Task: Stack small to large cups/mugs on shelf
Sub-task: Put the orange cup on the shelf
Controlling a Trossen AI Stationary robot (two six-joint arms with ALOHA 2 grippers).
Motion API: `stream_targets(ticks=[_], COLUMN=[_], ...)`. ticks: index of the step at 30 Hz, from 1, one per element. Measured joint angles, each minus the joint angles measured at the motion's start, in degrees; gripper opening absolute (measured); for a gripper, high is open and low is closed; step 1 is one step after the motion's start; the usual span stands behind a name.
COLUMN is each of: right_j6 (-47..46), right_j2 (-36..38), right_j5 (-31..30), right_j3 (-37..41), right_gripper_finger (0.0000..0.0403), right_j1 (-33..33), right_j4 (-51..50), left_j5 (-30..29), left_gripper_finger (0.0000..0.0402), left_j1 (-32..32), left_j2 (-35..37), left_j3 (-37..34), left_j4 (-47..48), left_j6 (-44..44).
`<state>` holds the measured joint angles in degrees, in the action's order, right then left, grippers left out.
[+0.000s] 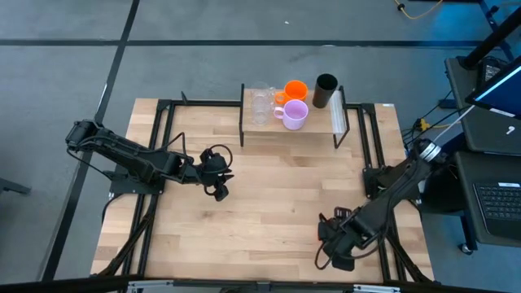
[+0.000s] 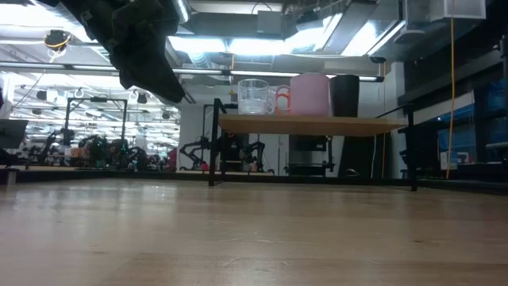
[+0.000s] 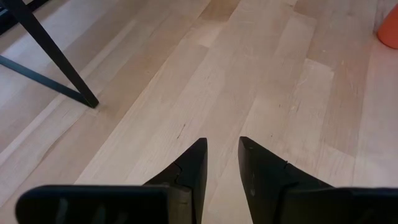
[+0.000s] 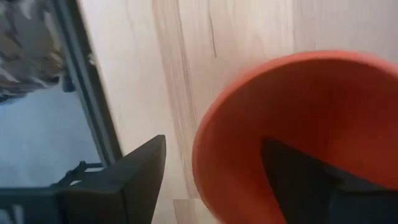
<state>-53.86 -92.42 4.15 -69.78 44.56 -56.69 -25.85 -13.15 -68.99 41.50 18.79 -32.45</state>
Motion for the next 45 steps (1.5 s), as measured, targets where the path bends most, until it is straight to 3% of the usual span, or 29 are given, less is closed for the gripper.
stream_targets(ticks=[7,12,18,24,30,35,39,43,45], right_j6=[-1.5,-1.4,-1.4,-2.9,-4.0,-0.5,3.3,5.4,8.5], right_j2=[-4.5,-6.7,-7.3,-7.3,-7.3,-7.4,-7.4,-7.3,-6.7], right_j5=[0.1,0.1,0.0,0.2,2.6,2.0,-2.9,-12.2,-17.7], right_j3=[0.0,0.0,0.0,0.0,-1.0,-8.8,-18.5,-28.8,-32.3], right_gripper_finger=[0.0262,0.0233,0.0148,0.0020,0.0013,0.0009,0.0008,0.0009,0.0011], right_j1=[0.0,-0.1,-0.3,-1.5,-3.1,-4.9,-6.5,-7.8,-8.4], right_j4=[0.1,0.2,0.2,0.1,-1.5,-10.0,-21.4,-33.4,-33.1], left_j5=[0.0,0.0,0.0,0.0,0.0,0.0,0.0,0.0,0.0], left_gripper_finger=[0.0085,0.0085,0.0085,0.0085,0.0085,0.0085,0.0085,0.0085,0.0085], left_j1=[0.0,0.0,0.0,0.0,0.0,0.0,0.0,0.0,0.0], left_j2=[0.0,0.0,0.0,0.0,0.0,0.0,0.0,0.0,0.0], left_j3=[0.0,0.0,0.0,0.0,0.0,0.0,0.0,0.0,0.0], left_j4=[0.0,0.0,0.0,0.0,0.0,0.0,0.0,0.0,0.0], left_j6=[0.0,0.0,0.0,0.0,0.0,0.0,0.1,0.0,0.0])
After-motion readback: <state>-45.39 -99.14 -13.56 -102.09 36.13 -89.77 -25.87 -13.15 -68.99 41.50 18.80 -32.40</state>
